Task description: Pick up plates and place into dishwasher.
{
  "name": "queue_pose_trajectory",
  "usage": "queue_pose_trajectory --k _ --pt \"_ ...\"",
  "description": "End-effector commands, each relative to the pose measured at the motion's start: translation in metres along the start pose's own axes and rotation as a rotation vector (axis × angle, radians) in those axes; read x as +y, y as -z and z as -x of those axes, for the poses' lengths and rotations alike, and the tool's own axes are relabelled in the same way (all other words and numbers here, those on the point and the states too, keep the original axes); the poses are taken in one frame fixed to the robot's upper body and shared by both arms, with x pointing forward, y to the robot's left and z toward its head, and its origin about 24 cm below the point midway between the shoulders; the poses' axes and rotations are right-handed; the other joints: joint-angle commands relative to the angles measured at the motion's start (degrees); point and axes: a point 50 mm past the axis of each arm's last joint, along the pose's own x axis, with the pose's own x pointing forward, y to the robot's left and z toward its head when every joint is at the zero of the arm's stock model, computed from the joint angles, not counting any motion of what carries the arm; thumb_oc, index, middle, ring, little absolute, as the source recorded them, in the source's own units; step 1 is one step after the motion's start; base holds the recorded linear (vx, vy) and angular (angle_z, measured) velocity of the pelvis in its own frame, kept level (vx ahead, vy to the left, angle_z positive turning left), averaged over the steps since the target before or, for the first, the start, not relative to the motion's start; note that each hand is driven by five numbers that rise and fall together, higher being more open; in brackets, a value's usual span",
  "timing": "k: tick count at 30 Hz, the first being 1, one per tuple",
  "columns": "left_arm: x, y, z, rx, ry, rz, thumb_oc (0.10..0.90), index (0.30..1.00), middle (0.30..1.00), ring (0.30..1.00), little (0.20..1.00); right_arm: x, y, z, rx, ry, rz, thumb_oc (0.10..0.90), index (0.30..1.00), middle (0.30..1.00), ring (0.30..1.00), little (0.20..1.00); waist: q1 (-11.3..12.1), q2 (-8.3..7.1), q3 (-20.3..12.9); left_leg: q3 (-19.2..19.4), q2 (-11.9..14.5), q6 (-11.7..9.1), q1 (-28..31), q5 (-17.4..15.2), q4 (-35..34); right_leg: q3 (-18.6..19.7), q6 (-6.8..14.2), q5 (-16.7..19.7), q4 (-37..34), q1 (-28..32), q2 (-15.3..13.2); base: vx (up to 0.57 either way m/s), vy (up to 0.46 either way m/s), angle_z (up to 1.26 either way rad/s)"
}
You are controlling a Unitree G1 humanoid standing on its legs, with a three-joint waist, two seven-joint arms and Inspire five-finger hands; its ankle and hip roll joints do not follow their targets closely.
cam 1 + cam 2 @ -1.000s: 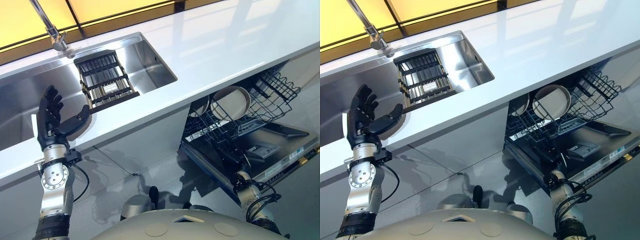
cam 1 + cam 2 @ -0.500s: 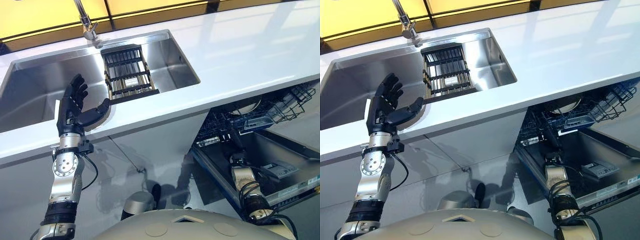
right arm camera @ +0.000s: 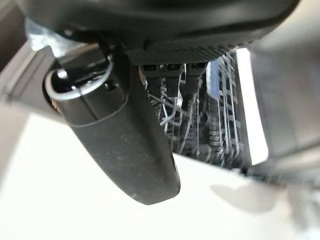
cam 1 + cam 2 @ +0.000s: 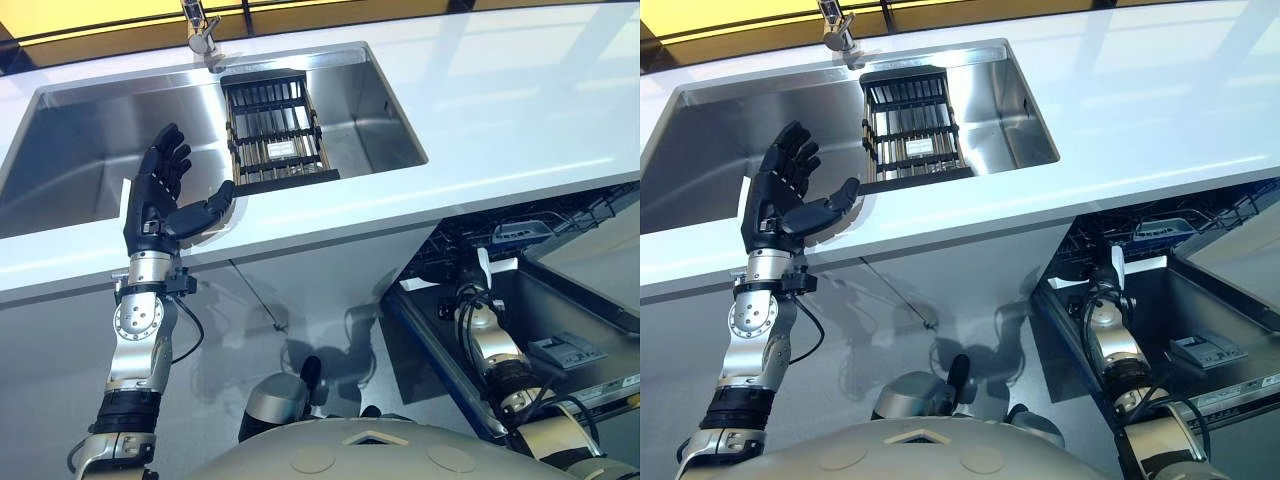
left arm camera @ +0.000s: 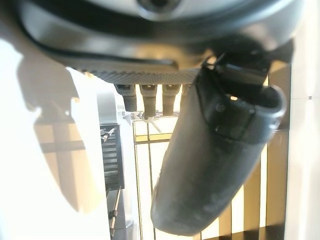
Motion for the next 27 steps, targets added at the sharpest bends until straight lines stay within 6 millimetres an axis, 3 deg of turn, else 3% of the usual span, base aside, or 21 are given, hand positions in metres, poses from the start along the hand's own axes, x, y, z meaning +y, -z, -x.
queue_pose_trajectory --k 1,8,11,16,19,21,27 --pt "0.007 0.005 0.0 0.037 0.013 -0.057 0.8 0.9 0.9 0.9 0.9 -0.024 -0.165 0.0 -0.664 0.128 -0.016 0.8 0.9 0.9 0.9 0.9 2.1 -0.65 -4.2 2.6 -2.7 2.3 3.8 -10.7 2.5 0.3 5.4 2.9 10.7 -10.2 -4.7 0.0 0.0 0.0" --pt "0.003 0.007 0.002 0.039 0.028 -0.051 0.8 0.9 0.9 0.9 0.9 -0.02 -0.133 0.001 -0.588 0.151 -0.089 0.8 0.9 0.9 0.9 0.9 1.4 -0.94 -3.9 3.3 -2.3 2.7 4.3 -11.1 1.9 1.7 5.9 3.2 10.5 -10.5 -4.6 0.0 -0.004 -0.05" --pt "0.005 0.009 0.007 0.041 0.019 -0.05 0.8 0.9 0.9 0.9 0.9 -0.018 -0.113 0.007 -0.567 0.125 -0.127 0.8 0.9 0.9 0.9 0.9 0.6 -1.07 -3.9 3.8 -2.2 3.0 4.4 -11.3 1.5 2.3 6.3 3.6 10.5 -11.0 -4.7 -0.03 -0.006 -0.09" --pt "0.008 0.01 0.013 0.039 -0.014 -0.045 0.8 0.9 0.9 0.9 0.9 -0.01 -0.096 0.021 -0.564 0.101 -0.272 0.8 0.9 0.9 0.9 0.9 -0.7 -0.86 -3.9 5.9 -1.8 2.9 4.6 -11.5 1.0 1.8 6.9 4.2 10.9 -12.1 -5.3 -0.03 0.005 -0.15" --pt "0.012 0.009 0.018 0.034 -0.049 -0.045 0.8 0.9 0.9 0.9 0.9 -0.011 -0.09 0.034 -0.591 0.136 -0.438 0.8 0.9 0.9 0.9 0.9 -2.0 -0.57 -3.9 7.5 -1.5 3.0 4.7 -11.7 0.8 1.7 7.2 4.8 11.4 -13.1 -5.8 -0.03 0.025 -0.25" --pt "0.017 0.011 0.025 0.037 -0.094 -0.046 0.8 0.9 0.9 0.9 0.9 -0.011 -0.087 0.055 -0.666 0.177 -0.522 0.8 0.9 0.9 0.9 0.9 -3.7 -0.33 -4.2 8.4 -1.4 3.3 4.4 -12.0 0.8 3.0 7.3 4.7 11.7 -14.1 -5.7 -0.03 0.039 -0.23" --pt "0.026 0.014 0.033 0.04 -0.174 -0.046 0.8 0.9 0.9 0.9 0.9 -0.021 -0.067 0.067 -0.639 0.185 -0.549 0.8 0.9 0.9 0.9 0.9 -7.4 0.36 -4.5 10.4 -1.3 3.3 4.2 -12.4 0.7 5.8 7.2 3.5 11.6 -15.4 -5.0 -0.04 0.037 -0.27"
